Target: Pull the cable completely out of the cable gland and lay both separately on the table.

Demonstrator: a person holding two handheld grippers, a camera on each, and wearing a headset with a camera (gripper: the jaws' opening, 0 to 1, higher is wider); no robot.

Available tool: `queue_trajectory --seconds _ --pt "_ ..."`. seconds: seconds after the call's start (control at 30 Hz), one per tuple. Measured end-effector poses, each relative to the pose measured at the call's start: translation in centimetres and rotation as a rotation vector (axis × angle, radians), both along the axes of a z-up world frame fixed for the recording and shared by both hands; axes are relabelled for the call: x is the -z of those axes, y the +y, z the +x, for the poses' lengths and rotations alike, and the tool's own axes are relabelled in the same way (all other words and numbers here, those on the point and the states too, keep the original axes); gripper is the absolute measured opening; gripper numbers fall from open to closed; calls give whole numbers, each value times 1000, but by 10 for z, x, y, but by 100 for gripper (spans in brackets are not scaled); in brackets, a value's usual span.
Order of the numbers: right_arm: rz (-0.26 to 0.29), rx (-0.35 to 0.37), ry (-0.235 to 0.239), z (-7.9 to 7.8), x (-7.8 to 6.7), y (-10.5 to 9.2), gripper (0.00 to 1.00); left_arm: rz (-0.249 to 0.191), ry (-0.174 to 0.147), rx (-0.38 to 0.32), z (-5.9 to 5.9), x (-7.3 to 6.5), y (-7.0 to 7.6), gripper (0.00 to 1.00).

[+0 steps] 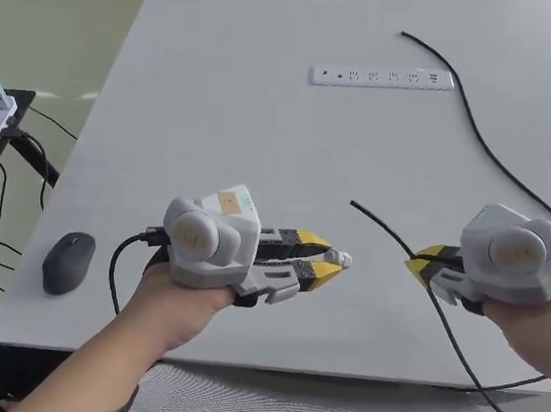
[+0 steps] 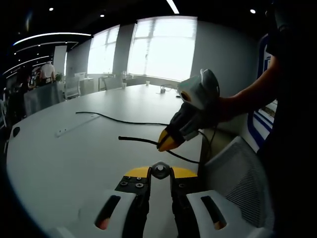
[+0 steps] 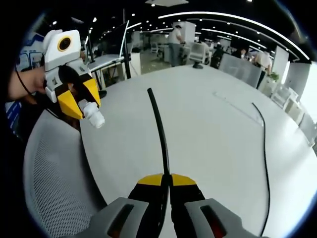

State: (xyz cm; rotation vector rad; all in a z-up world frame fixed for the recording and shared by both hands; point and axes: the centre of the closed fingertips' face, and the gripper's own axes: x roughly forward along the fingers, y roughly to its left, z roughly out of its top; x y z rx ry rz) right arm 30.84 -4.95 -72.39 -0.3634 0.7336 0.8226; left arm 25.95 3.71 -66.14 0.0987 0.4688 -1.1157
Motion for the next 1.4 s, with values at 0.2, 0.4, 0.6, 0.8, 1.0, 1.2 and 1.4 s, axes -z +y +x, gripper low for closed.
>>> queue_trajectory --seconds 0.2,0.4,0.6,0.8,1.0,1.2,1.4 --pt "-27 -6 -2 11 -2 11 0 -18 19 -10 -1 9 7 16" --pt "-59 -22 -7 21 -1 22 0 -22 37 -7 -5 23 16 16" --pt "-101 -54 -2 28 4 39 0 -39 62 -17 -5 36 27 16" --pt "-130 -80 -11 44 5 57 0 -31 77 -18 -4 50 40 16" --pt "-160 -106 -14 56 10 76 0 -6 78 2 -7 67 52 16" --pt "-191 -152 -22 64 19 100 0 -25 93 -2 -3 79 64 16" --pt "-212 -201 -18 68 29 129 0 -15 107 -8 0 94 79 16"
